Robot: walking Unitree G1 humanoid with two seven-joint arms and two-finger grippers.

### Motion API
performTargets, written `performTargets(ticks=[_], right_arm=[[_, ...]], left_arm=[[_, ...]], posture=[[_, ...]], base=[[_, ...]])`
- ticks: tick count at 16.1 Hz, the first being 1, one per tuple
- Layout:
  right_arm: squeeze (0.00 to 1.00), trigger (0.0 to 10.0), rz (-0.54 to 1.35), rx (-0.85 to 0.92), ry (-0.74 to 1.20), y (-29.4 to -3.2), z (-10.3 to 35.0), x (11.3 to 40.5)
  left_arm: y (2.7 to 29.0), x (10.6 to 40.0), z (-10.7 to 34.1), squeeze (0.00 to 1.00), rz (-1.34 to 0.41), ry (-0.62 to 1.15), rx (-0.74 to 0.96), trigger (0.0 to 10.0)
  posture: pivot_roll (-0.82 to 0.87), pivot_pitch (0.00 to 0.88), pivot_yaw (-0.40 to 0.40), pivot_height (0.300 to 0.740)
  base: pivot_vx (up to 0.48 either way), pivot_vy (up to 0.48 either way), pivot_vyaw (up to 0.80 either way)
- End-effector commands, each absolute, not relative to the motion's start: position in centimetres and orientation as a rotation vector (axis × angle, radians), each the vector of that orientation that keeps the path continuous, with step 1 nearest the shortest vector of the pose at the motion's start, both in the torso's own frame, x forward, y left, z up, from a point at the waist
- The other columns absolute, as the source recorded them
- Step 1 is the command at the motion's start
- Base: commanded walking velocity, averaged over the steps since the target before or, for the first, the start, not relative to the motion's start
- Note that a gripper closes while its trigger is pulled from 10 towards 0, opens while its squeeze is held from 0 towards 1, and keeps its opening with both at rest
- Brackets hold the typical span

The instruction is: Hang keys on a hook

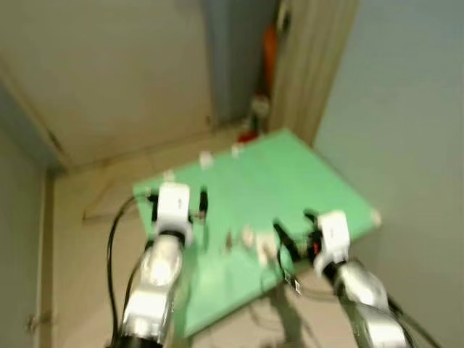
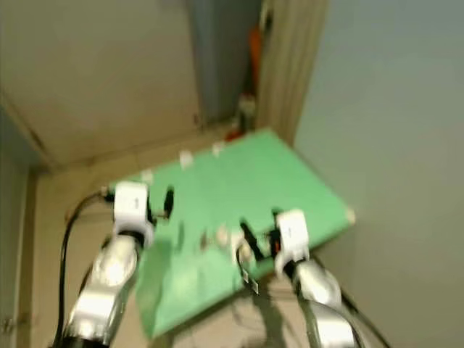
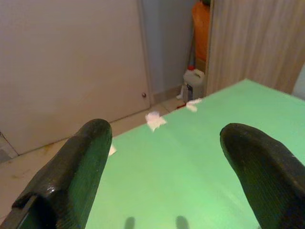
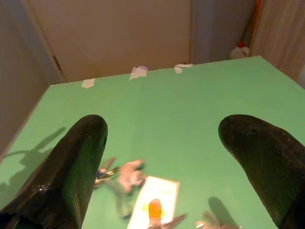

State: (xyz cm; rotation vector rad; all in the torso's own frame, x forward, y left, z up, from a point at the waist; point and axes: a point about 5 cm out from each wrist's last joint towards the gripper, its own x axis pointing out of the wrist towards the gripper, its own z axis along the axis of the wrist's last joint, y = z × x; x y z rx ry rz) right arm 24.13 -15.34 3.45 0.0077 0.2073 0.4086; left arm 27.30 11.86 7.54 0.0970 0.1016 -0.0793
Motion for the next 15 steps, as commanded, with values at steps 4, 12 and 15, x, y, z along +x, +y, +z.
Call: performTargets(ticks=[4,12,15], right_arm=[[0.0,10.0,0.378,-0.001,0.237,-16.2,3.0,23.9],[0.0,10.0,0.386,-0.002,0.245,-16.2,2.8,23.5],[0.0,10.0,0.39,-0.004,0.247,-16.2,2.7,23.5]], left_arm=[[10.6,27.7,7.7,0.0,-0.116,0.109,0.093,10.0],[11.0,29.0,8.3,0.0,-0.048,0.102,0.076,10.0],[11.2,29.1,8.7,0.0,-0.035,0.082,0.023,10.0]], posture=[[-0.21,0.027,0.04,0.74],[-0.21,0.029,0.042,0.74],[-0.21,0.028,0.042,0.74]], base=[[0.084,-0.084,0.19],[0.0,0.0,0.0],[0.094,0.13,0.0]])
